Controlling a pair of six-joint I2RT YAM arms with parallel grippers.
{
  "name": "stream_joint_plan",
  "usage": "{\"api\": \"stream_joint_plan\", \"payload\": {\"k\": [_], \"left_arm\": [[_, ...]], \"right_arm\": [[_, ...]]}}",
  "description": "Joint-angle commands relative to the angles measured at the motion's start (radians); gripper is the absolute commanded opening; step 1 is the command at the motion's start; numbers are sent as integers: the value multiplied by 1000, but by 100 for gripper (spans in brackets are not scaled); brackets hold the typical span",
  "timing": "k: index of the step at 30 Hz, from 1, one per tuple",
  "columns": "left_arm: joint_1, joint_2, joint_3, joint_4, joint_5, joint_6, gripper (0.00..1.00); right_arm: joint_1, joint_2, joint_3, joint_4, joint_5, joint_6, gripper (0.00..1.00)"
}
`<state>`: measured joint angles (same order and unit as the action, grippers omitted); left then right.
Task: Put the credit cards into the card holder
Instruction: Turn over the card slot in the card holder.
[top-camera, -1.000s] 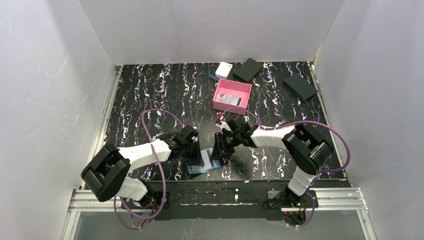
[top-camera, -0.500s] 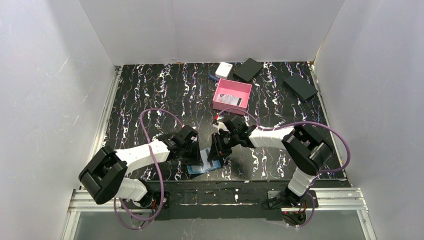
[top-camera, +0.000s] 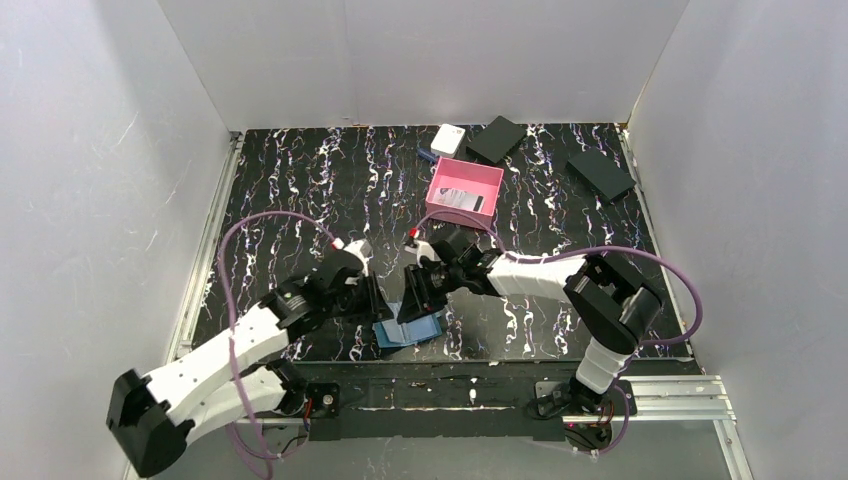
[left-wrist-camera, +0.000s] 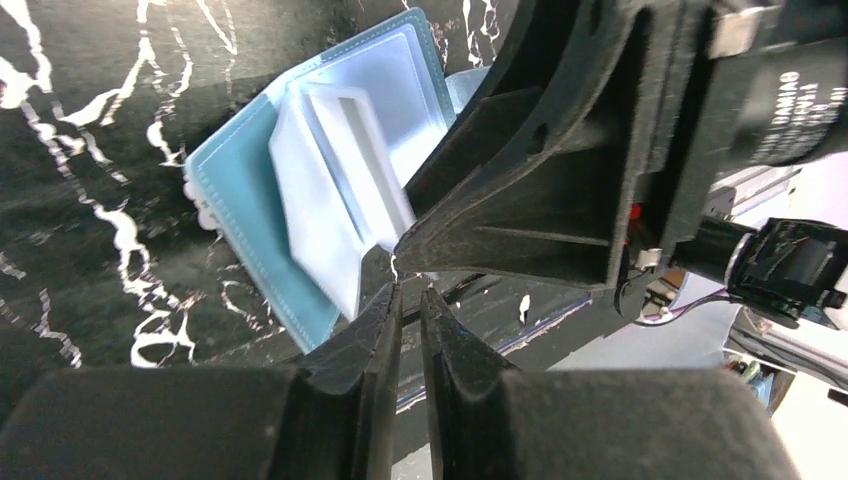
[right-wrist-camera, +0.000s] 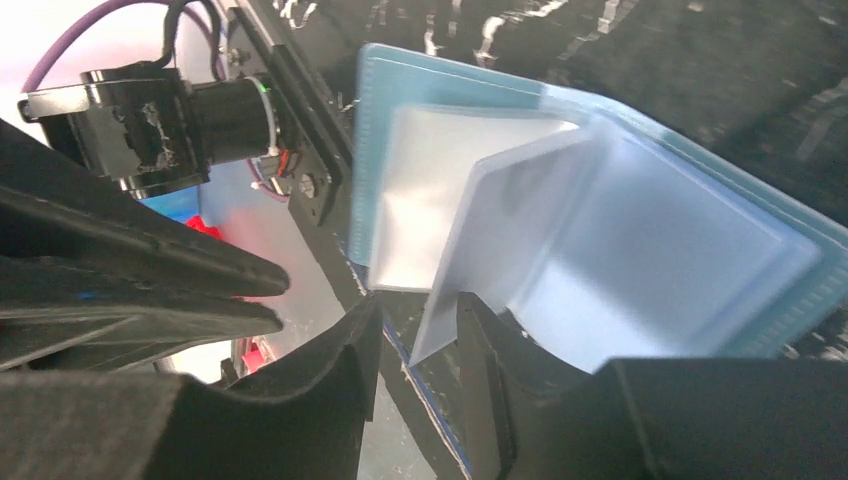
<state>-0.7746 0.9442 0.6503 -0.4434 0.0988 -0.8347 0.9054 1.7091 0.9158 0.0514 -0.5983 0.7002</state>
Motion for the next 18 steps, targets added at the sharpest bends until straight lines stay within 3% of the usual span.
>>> {"api": "stream_joint_plan", "payload": {"k": [1,10,18], "left_arm": [[5,-146,51,-207,-133,-8,15],[8,-259,107,-340,-223,-25,22],[9,-235,91,-297,-197,-43,29]], "right_arm": [[53,42,78,10,-1,-3,44],[99,184,163,37,-22,-14,48],[96,142,184,-39,-1,-66,52]]}}
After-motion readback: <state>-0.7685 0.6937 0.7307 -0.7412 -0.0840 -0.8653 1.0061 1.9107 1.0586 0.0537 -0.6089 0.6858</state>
